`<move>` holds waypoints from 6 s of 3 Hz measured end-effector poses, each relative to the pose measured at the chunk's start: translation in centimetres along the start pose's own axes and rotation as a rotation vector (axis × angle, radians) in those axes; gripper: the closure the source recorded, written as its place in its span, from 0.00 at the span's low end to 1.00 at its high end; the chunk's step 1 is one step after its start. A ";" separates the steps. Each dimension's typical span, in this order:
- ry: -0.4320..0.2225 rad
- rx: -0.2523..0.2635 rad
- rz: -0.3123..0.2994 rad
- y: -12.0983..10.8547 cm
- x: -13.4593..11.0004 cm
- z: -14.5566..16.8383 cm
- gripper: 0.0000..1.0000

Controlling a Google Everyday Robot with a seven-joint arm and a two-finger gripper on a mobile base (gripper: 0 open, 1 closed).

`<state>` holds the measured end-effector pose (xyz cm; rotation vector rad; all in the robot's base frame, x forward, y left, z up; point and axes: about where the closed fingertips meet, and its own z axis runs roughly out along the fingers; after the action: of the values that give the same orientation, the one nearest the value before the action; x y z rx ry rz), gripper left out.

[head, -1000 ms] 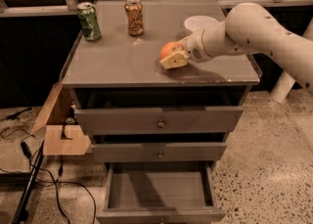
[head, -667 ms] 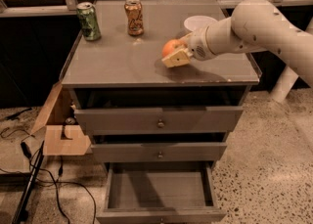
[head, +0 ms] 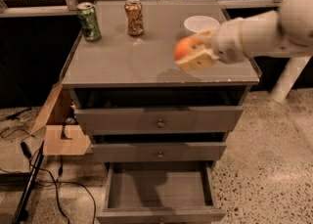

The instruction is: Place orange into bottom drawer

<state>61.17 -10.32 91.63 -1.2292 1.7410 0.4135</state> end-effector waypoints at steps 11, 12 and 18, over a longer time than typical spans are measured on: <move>-0.063 -0.344 0.348 25.9 42.8 19.4 1.00; -0.066 -0.350 0.359 26.3 43.1 19.8 1.00; -0.124 -0.224 0.043 23.0 54.6 32.8 1.00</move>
Offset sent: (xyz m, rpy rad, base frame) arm -0.0455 -0.0073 0.0075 -0.0280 0.0329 0.0772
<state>53.96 -7.22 24.35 -1.2947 1.6503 0.7116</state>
